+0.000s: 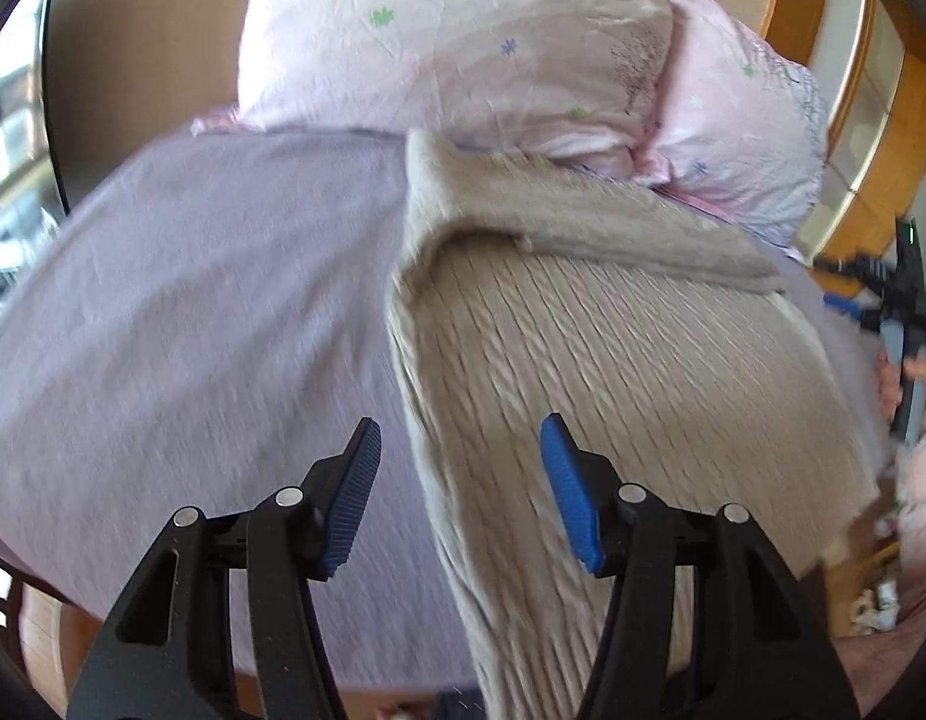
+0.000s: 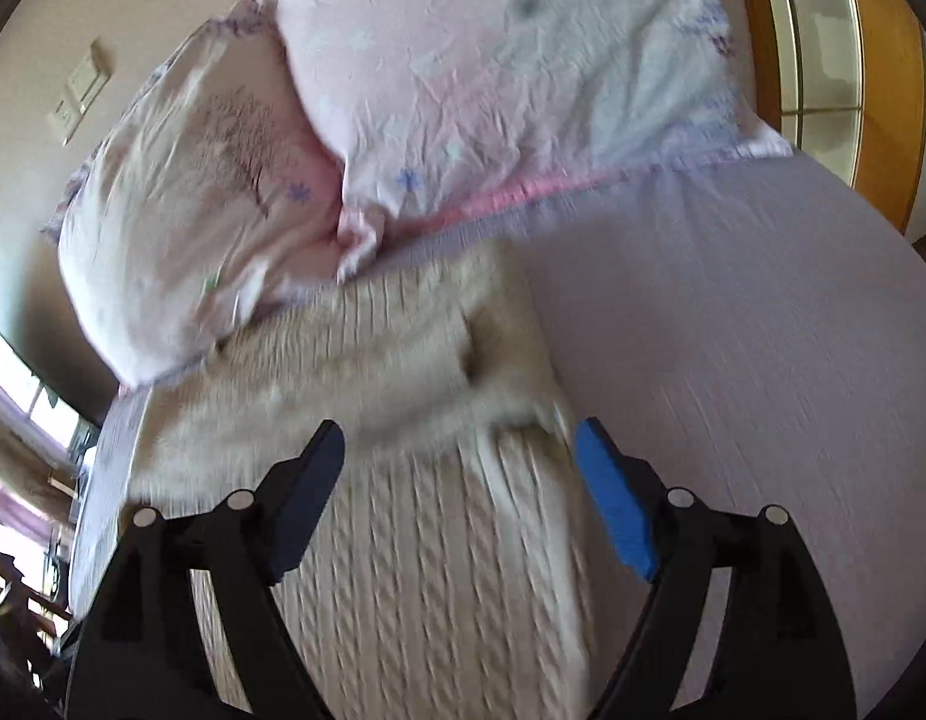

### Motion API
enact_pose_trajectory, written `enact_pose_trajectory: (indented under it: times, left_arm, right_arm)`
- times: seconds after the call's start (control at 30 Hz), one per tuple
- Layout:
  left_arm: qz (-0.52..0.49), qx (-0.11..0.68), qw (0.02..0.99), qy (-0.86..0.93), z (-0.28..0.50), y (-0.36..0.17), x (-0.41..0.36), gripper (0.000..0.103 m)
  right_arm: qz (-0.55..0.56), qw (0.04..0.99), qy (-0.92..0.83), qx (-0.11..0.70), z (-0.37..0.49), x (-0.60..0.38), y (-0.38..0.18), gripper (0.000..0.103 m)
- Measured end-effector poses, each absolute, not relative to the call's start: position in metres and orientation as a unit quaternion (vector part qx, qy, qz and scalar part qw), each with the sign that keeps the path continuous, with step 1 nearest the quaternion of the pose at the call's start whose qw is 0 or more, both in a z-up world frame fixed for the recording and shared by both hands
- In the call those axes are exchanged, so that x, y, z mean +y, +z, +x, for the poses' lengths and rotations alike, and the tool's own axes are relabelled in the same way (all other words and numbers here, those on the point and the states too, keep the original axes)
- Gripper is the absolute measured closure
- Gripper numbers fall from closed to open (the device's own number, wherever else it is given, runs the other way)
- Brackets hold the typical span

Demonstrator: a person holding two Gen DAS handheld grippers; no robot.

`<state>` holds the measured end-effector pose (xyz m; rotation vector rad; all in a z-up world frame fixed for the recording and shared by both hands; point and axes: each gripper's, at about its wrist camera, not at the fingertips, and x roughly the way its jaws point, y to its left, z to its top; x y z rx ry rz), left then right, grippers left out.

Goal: Fold small clothes

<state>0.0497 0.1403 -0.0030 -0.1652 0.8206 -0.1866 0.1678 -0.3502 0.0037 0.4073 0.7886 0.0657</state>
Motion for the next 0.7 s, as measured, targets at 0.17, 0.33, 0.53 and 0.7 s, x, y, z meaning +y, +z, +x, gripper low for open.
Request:
enact_pose_trajectory:
  times: [0.17,0.33,0.53,0.7]
  left_arm:
    - [-0.108,0.406,0.899,-0.12,0.025,-0.016,0.138,0.046]
    - [-0.135,0.397,0.896,-0.145,-0.007,-0.019,0.134,0.047]
    - [-0.157,0.415,0.883,-0.155,-0.027,-0.024,0.131,0.079]
    - [-0.171,0.422,0.875,-0.163,-0.022,-0.021,0.132,0.094]
  right_arm:
    - [0.225,0.873,0.035,0.431,0.105,-0.364,-0.037,0.035]
    - [0.233,0.868,0.104,0.427,0.047,-0.354,-0.044,0.057]
    - [0.246,0.838,0.201,0.443,0.011,-0.34,-0.058,0.095]
    - [0.3,0.847,0.237,0.369,0.005,-0.356,-0.032,0.096]
